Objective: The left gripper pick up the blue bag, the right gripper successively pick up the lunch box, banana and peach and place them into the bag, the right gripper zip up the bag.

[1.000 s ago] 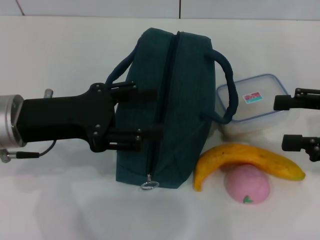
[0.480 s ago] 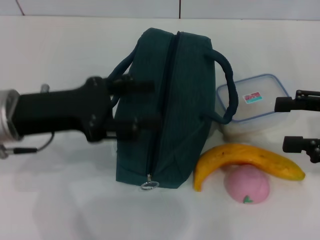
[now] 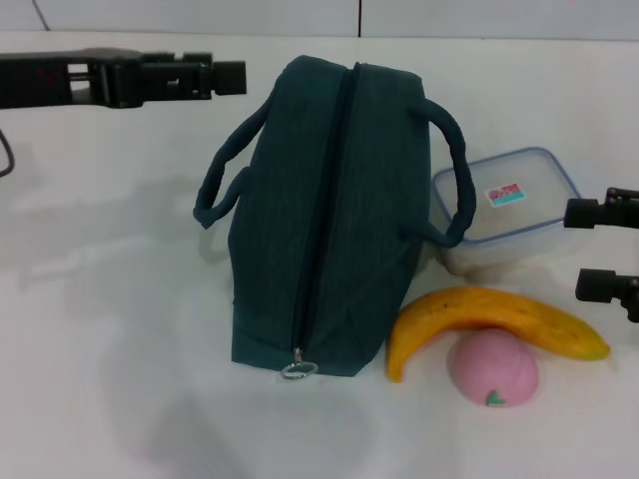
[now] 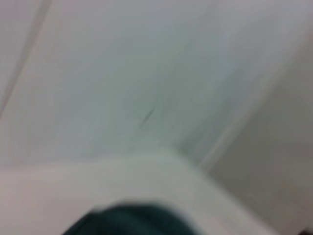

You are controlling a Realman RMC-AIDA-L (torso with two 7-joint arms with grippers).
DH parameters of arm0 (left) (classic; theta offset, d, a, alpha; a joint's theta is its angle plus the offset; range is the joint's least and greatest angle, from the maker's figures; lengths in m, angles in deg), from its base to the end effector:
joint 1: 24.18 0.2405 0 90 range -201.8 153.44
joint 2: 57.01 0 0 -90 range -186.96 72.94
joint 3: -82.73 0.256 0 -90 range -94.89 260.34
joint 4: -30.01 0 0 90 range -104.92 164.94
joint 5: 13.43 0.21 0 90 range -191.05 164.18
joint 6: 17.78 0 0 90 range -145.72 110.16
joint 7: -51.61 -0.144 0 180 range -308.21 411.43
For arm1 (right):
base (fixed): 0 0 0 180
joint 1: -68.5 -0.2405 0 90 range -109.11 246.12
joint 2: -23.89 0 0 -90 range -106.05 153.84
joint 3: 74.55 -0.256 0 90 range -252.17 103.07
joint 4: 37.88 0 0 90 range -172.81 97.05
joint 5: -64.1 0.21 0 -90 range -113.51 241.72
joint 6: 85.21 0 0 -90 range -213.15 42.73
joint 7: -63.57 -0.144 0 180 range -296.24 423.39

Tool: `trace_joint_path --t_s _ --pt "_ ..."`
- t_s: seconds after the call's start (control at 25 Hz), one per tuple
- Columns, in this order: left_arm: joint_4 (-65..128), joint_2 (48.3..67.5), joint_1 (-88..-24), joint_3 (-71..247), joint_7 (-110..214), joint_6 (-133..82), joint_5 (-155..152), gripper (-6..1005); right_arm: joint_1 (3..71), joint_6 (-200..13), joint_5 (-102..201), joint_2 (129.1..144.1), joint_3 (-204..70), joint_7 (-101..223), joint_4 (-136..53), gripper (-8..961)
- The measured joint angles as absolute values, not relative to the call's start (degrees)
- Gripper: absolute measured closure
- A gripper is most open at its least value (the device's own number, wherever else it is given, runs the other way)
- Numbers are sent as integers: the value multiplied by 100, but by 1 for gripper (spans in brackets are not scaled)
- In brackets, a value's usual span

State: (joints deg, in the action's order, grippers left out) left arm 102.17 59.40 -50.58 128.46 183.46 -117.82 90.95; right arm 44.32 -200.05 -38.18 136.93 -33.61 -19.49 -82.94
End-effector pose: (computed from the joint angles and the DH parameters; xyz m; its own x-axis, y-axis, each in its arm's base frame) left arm -0.1892 0.3331 0.1017 0.5785 0.6144 0.5365 0.7025 -0.7096 0.0551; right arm 0.2508 0.2803 0.0742 0.7348 -0.2457 -0.6322 -0.2822 -0.9583 0.0444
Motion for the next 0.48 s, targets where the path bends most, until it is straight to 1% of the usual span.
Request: trace_joint_path --t_s 0.12,0.2,0.48 --pt "10267 5939 -5396 12865 19026 -11776 9992 152 4570 -19785 -3818 13639 -3368 -1862 -8113 158" --pt "10243 5941 -5659 12887 19459 -11795 10447 152 4601 -19742 -3818 13638 -3368 -1851 -8097 158" --pt "10193 5948 -6149 13426 20152 -11795 10905 153 4814 -19633 -3820 13644 -3368 -1743 -8077 157"
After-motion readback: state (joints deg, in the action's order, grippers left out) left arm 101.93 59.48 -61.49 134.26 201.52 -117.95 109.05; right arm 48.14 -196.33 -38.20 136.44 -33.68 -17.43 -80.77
